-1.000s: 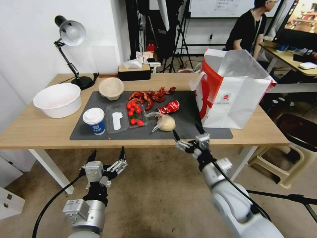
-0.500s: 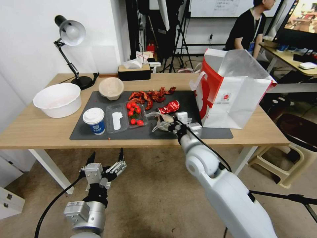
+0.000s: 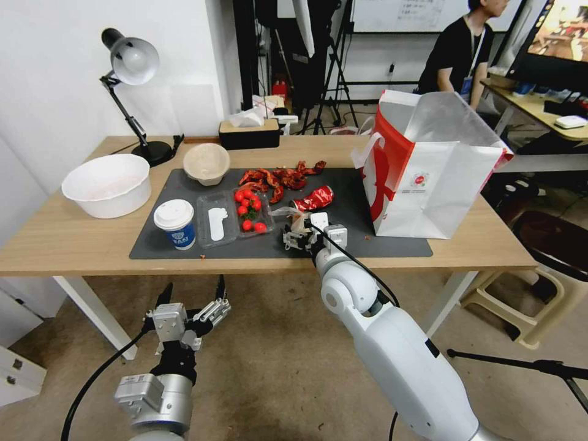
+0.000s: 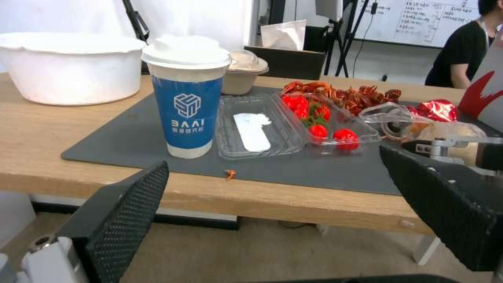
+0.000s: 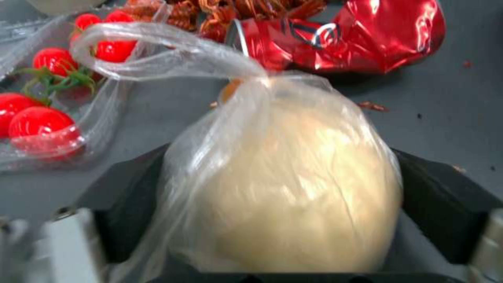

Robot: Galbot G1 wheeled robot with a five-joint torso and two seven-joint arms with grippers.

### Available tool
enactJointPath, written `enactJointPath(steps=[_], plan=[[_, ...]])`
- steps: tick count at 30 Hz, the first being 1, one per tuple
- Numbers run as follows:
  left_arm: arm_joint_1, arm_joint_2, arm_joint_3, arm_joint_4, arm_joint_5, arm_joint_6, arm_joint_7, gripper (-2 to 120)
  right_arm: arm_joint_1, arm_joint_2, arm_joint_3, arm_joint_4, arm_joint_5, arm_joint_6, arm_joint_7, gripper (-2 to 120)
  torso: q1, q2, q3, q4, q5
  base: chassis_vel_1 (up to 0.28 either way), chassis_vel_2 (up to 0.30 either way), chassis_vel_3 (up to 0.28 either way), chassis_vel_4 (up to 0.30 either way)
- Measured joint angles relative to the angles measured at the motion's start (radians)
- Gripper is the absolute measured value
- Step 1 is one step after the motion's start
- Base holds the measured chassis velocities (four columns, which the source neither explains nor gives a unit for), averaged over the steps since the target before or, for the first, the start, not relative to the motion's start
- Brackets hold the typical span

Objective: Pick up the trash from the table and place it into the takeout bag.

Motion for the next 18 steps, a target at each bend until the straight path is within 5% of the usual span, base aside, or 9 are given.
enactJointPath(steps=[14,18], plan=[[-0.004,0.020,0.004,0.002,-0.005,-0.004,-0.005,100,-0.049,-0.056,0.046,0.078,0.045,0.009,-0.016,43,0.000,0.000,0.000,0.0001,0.0001,0.000,0.000,0.000,0.000],[-0.005,0.018,0.013,0.000,-0.001,-0.004,-0.005,100,-0.090,-0.140,0.093,0.167,-0.010,0.096,-0.163,24,0.000,0.000,0.000,0.0000,0.0003,0.000,0.000,0.000,0.000]])
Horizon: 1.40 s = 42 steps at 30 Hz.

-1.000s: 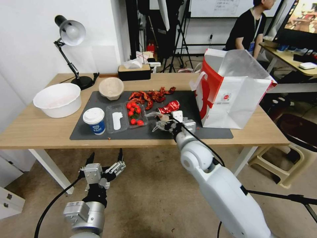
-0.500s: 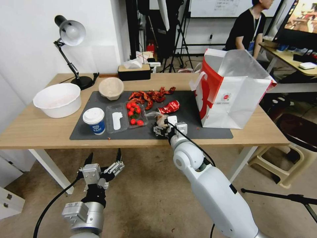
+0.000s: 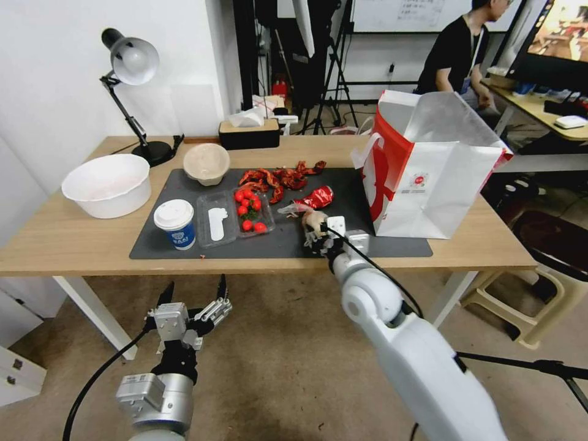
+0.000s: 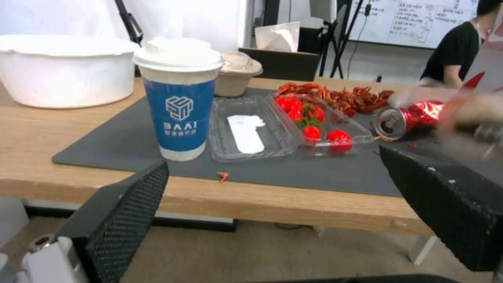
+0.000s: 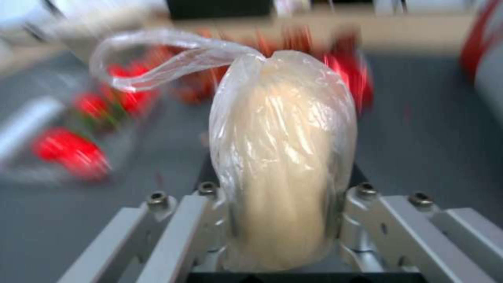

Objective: Pick up the trash from the table and place it into the takeout bag.

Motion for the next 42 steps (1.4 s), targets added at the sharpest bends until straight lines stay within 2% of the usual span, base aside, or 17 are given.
enactJointPath(steps=[1,4,6,10,12,14,17,21,22,25,28,29,33,35,37,40,42], plan=[[0.000,0.000,0.000,0.000,0.000,0.000,0.000,100,0.000,0.000,0.000,0.000,0.000,0.000,0.000,24,0.000,0.000,0.000,0.0000,0.0000,0.000,0.000,0.000,0.000],[0.000,-0.004,0.002,-0.008,0.005,0.000,0.001,100,0.001,-0.077,0.074,0.071,-0.082,0.105,-0.132,15,0.000,0.000,0.000,0.0000,-0.0001,0.000,0.000,0.000,0.000],[0.001,-0.005,0.002,-0.010,0.006,0.000,0.001,100,0.011,-0.097,0.092,0.088,-0.084,0.119,-0.145,13,0.000,0.000,0.000,-0.0003,-0.0001,0.000,0.000,0.000,0.000],[0.003,-0.008,0.001,-0.012,0.008,-0.002,0.001,100,0.075,-0.168,0.145,0.147,-0.017,0.142,-0.143,11,0.000,0.000,0.000,0.0001,-0.0002,0.000,0.000,0.000,0.000],[0.004,-0.010,-0.001,-0.013,0.009,-0.004,0.000,100,0.182,-0.236,0.186,0.172,0.074,0.155,-0.090,10,0.000,0.000,0.000,0.0002,-0.0003,0.000,0.000,0.000,0.000],[0.004,-0.010,-0.001,-0.014,0.009,-0.005,-0.001,100,0.198,-0.244,0.191,0.172,0.086,0.154,-0.078,10,0.000,0.000,0.000,0.0003,-0.0001,0.000,0.000,0.000,0.000],[0.005,-0.012,-0.002,-0.014,0.009,-0.005,-0.001,100,0.293,-0.284,0.225,0.153,0.167,0.103,0.010,10,0.000,0.000,0.000,0.0001,-0.0006,0.000,0.000,0.000,0.000],[0.005,-0.012,-0.002,-0.012,0.008,-0.005,-0.003,100,0.398,-0.316,0.252,0.064,0.303,-0.074,0.129,10,0.000,0.000,0.000,0.0000,0.0000,0.000,0.000,0.000,0.000],[0.005,-0.012,-0.002,-0.012,0.008,-0.005,-0.003,100,0.398,-0.316,0.252,0.064,0.303,-0.074,0.129,10,0.000,0.000,0.000,0.0000,0.0000,0.000,0.000,0.000,0.000],[0.003,-0.013,-0.002,-0.010,0.006,-0.005,-0.011,100,0.438,-0.320,0.254,0.024,0.395,-0.196,0.202,11,0.000,0.000,0.000,0.0001,-0.0003,0.000,0.000,0.000,0.000],[0.003,-0.013,-0.003,-0.009,0.006,-0.005,-0.012,100,0.441,-0.320,0.254,0.018,0.409,-0.216,0.210,13,0.000,0.000,0.000,0.0001,-0.0004,0.000,0.000,0.000,0.000],[0.003,-0.013,-0.003,-0.008,0.005,-0.006,-0.012,100,0.446,-0.320,0.252,0.007,0.430,-0.236,0.226,22,0.000,0.000,0.000,0.0000,-0.0003,0.000,0.000,0.000,0.000],[0.002,-0.013,-0.003,-0.006,0.005,-0.006,-0.014,100,0.452,-0.316,0.244,-0.011,0.462,-0.247,0.257,34,0.000,0.000,0.000,0.0000,-0.0002,0.000,0.000,0.000,0.000],[0.000,-0.013,-0.004,-0.005,0.004,-0.006,-0.018,100,0.461,-0.309,0.235,-0.032,0.484,-0.248,0.299,47,0.000,0.000,0.000,0.0001,-0.0004,0.000,0.000,0.000,0.000],[0.000,-0.013,-0.004,-0.005,0.004,-0.006,-0.018,100,0.462,-0.308,0.234,-0.036,0.486,-0.248,0.304,48,0.000,0.000,0.000,0.0001,-0.0005,0.000,0.000,0.000,0.000],[0.000,-0.011,-0.004,-0.004,0.004,-0.007,-0.019,100,0.462,-0.306,0.228,-0.047,0.486,-0.250,0.309,65,0.000,0.000,0.000,0.0000,-0.0003,0.000,0.000,0.000,0.000],[0.000,-0.011,-0.004,-0.004,0.004,-0.007,-0.019,100,0.461,-0.308,0.227,-0.047,0.485,-0.250,0.310,69,0.000,0.000,0.000,0.0001,-0.0004,0.000,0.000,0.000,0.000]])
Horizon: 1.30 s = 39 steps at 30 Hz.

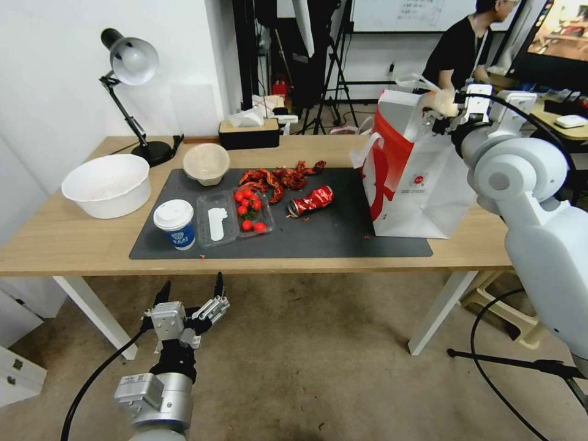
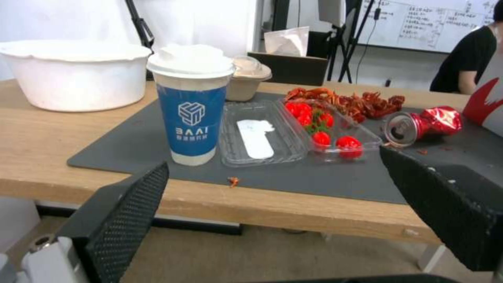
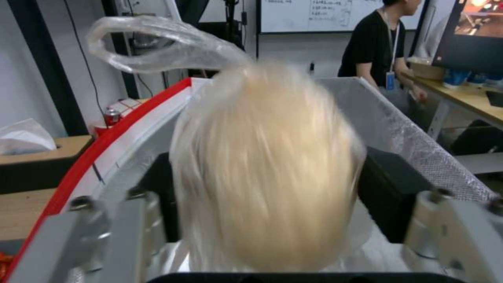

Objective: Pick up the trash from the table and place it into the takeout bag.

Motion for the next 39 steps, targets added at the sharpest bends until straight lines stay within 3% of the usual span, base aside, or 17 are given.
enactJointPath(steps=[8,22,27,28,33,35,36,39], plan=[[0.002,0.000,0.006,0.003,0.007,-0.006,0.001,100,-0.016,-0.020,0.001,0.008,-0.005,0.003,0.002,97,0.000,0.000,0.000,-0.0001,0.0000,0.000,0.000,0.000,0.000],[0.010,-0.002,0.008,-0.004,0.013,-0.010,0.004,100,-0.069,-0.039,0.028,0.075,-0.001,0.044,-0.032,100,0.000,0.000,0.000,0.0000,0.0000,0.000,0.000,0.000,0.000],[0.010,-0.006,0.008,-0.005,0.014,-0.013,0.005,100,-0.151,-0.063,0.066,0.177,-0.010,0.181,-0.082,100,0.000,0.000,0.000,0.0000,-0.0001,0.000,0.000,0.000,0.000],[0.010,-0.006,0.008,-0.005,0.013,-0.016,0.005,100,-0.208,-0.070,0.085,0.224,-0.030,0.243,-0.103,100,0.000,0.000,0.000,0.0002,-0.0002,0.000,0.000,0.000,0.000],[0.010,-0.007,0.008,-0.005,0.013,-0.020,0.005,100,-0.351,-0.082,0.117,0.308,-0.101,0.358,-0.155,100,0.000,0.000,0.000,-0.0001,0.0002,0.000,0.000,0.000,0.000],[0.009,-0.007,0.007,-0.005,0.012,-0.023,0.006,100,-0.500,-0.084,0.132,0.375,-0.220,0.478,-0.210,100,0.000,0.000,0.000,-0.0005,0.0001,0.000,0.000,0.000,0.000],[0.009,-0.007,0.007,-0.005,0.012,-0.023,0.006,100,-0.500,-0.084,0.132,0.375,-0.220,0.478,-0.210,100,0.000,0.000,0.000,-0.0005,0.0001,0.000,0.000,0.000,0.000],[0.007,-0.007,0.009,-0.001,0.010,-0.026,0.009,100,-0.684,-0.043,0.160,0.423,-0.359,0.601,-0.272,100,0.000,0.000,0.000,0.0001,-0.0003,0.000,0.000,0.000,0.000]])
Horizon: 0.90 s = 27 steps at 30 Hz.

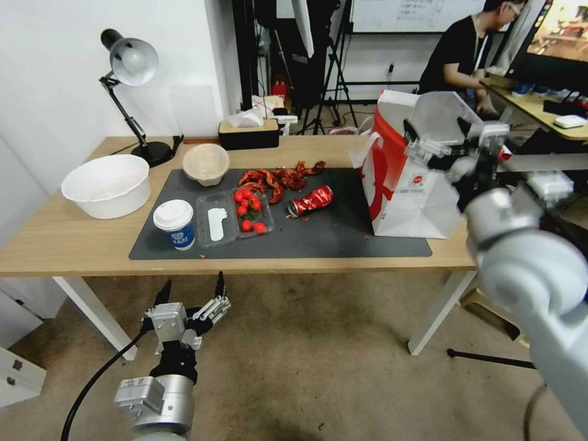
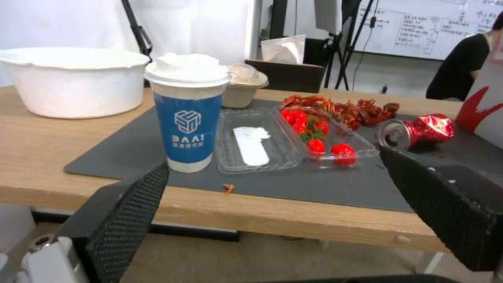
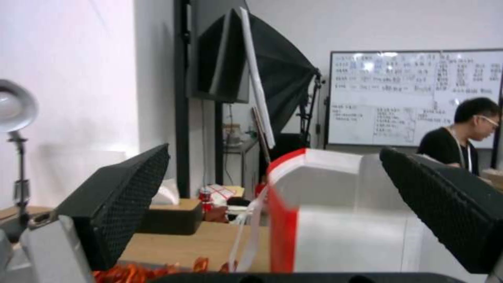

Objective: Pick up the trash from the table and place it into the takeout bag.

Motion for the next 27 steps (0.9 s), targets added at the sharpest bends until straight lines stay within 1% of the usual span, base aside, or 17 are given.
enactJointPath(steps=[1,3,4,5,6,7,8,9,10,11,12,14,15,18,27], plan=[[0.000,0.000,0.000,0.000,0.000,0.000,0.000,100,0.000,0.000,0.000,0.000,0.000,0.000,0.000,100,0.000,0.000,0.000,0.0000,0.0000,0.000,0.000,0.000,0.000],[-0.001,0.001,0.001,0.002,0.000,-0.004,0.003,100,-0.094,0.032,0.006,0.004,-0.059,0.063,-0.027,100,0.000,0.000,0.000,-0.0001,0.0005,0.000,0.000,0.000,0.000],[-0.002,0.002,0.001,0.002,-0.001,-0.007,0.004,100,-0.179,0.066,0.007,0.001,-0.108,0.130,-0.057,100,0.000,0.000,0.000,-0.0004,0.0003,0.000,0.000,0.000,0.000],[-0.002,0.002,0.001,0.002,-0.001,-0.007,0.004,100,-0.179,0.066,0.007,0.001,-0.108,0.130,-0.057,100,0.000,0.000,0.000,-0.0004,0.0003,0.000,0.000,0.000,0.000],[-0.002,0.003,0.001,0.002,-0.002,-0.007,0.004,100,-0.224,0.087,0.007,-0.009,-0.137,0.175,-0.075,100,0.000,0.000,0.000,-0.0004,0.0001,0.000,0.000,0.000,0.000],[-0.002,0.006,0.001,0.003,-0.004,-0.008,0.005,100,-0.295,0.127,-0.005,-0.047,-0.200,0.266,-0.106,100,0.000,0.000,0.000,-0.0003,0.0000,0.000,0.000,0.000,0.000],[-0.002,0.008,0.001,0.005,-0.005,-0.008,0.005,100,-0.329,0.150,-0.015,-0.078,-0.239,0.316,-0.122,100,0.000,0.000,0.000,-0.0003,0.0002,0.000,0.000,0.000,0.000],[-0.002,0.008,0.001,0.005,-0.005,-0.008,0.005,100,-0.329,0.150,-0.015,-0.078,-0.239,0.316,-0.122,100,0.000,0.000,0.000,-0.0003,0.0002,0.000,0.000,0.000,0.000],[-0.002,0.009,0.001,0.006,-0.006,-0.008,0.006,100,-0.364,0.177,-0.025,-0.116,-0.280,0.368,-0.136,100,0.000,0.000,0.000,-0.0002,0.0004,0.000,0.000,0.000,0.000],[-0.003,0.009,0.001,0.007,-0.007,-0.008,0.006,100,-0.384,0.194,-0.031,-0.139,-0.302,0.401,-0.145,100,0.000,0.000,0.000,-0.0002,0.0002,0.000,0.000,0.000,0.000],[-0.003,0.009,0.001,0.007,-0.007,-0.008,0.006,100,-0.384,0.194,-0.031,-0.139,-0.302,0.401,-0.145,100,0.000,0.000,0.000,-0.0002,0.0002,0.000,0.000,0.000,0.000],[-0.003,0.012,0.002,0.011,-0.008,-0.009,0.006,100,-0.455,0.244,-0.050,-0.213,-0.356,0.493,-0.176,100,0.000,0.000,0.000,-0.0001,0.0002,0.000,0.000,0.000,0.000],[-0.003,0.012,0.002,0.011,-0.008,-0.009,0.006,100,-0.455,0.244,-0.050,-0.213,-0.356,0.493,-0.176,100,0.000,0.000,0.000,-0.0001,0.0002,0.000,0.000,0.000,0.000],[-0.005,0.017,0.003,0.015,-0.012,-0.009,0.006,100,-0.512,0.280,-0.070,-0.277,-0.395,0.575,-0.195,100,0.000,0.000,0.000,-0.0002,0.0001,0.000,0.000,0.000,0.000],[-0.006,0.023,0.001,0.014,-0.019,0.002,0.018,100,-0.534,0.294,-0.081,-0.302,-0.392,0.582,-0.200,100,0.000,0.000,0.000,0.0000,0.0002,0.000,0.000,0.000,0.000]])
